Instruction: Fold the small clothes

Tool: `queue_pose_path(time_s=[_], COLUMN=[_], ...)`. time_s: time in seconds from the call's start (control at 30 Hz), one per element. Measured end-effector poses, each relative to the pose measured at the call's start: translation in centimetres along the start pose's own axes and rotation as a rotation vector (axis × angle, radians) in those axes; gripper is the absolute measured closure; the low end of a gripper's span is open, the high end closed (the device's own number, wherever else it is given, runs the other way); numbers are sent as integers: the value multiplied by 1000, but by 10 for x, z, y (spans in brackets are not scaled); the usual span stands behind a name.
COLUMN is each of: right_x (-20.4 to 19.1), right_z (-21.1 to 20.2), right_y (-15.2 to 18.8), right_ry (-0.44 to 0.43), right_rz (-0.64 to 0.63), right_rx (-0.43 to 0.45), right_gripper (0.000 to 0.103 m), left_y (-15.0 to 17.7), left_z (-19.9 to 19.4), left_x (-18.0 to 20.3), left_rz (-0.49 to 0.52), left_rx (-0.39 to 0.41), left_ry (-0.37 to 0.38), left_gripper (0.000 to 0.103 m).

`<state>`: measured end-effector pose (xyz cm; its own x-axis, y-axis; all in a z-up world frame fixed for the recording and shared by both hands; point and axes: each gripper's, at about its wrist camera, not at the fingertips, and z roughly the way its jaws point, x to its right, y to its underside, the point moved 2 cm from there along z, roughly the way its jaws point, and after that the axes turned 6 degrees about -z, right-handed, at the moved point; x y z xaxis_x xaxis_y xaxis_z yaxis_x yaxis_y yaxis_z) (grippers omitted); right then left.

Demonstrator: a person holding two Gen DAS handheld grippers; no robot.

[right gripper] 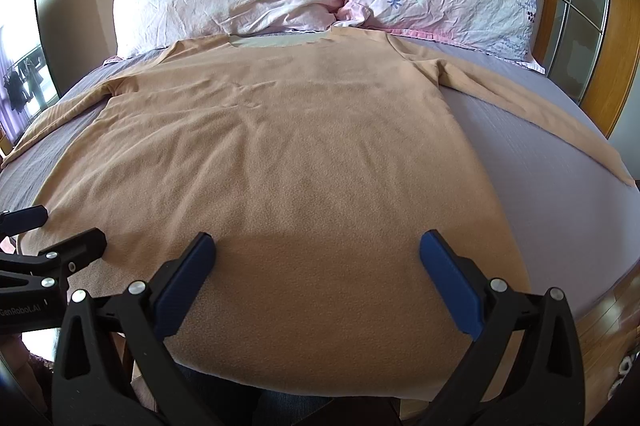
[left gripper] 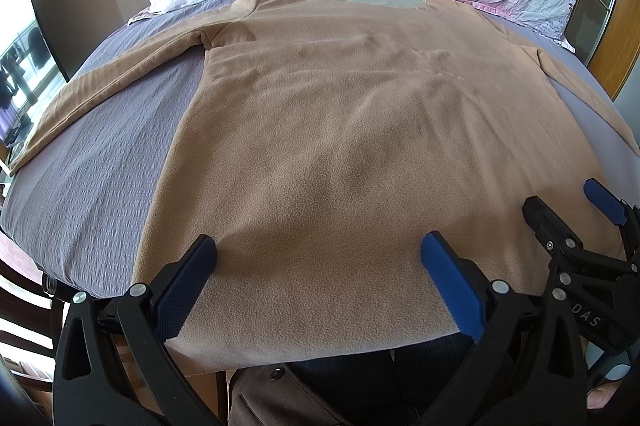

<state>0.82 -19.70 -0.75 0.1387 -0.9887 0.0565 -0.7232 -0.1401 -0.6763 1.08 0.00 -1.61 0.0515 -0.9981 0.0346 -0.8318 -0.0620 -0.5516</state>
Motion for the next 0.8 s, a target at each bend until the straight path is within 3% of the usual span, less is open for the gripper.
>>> queue_pose_path(time_s=[0.8], right_x=[-1], right_z=[-1], right_y=[1], right_ry=[1], right_rz=[0], right_rx=[10], right_gripper=[2], left_y=[0], left_z=[0], left_x=[0], left_rz=[0], left_rx=[5], left_ry=[0], left_gripper=[1])
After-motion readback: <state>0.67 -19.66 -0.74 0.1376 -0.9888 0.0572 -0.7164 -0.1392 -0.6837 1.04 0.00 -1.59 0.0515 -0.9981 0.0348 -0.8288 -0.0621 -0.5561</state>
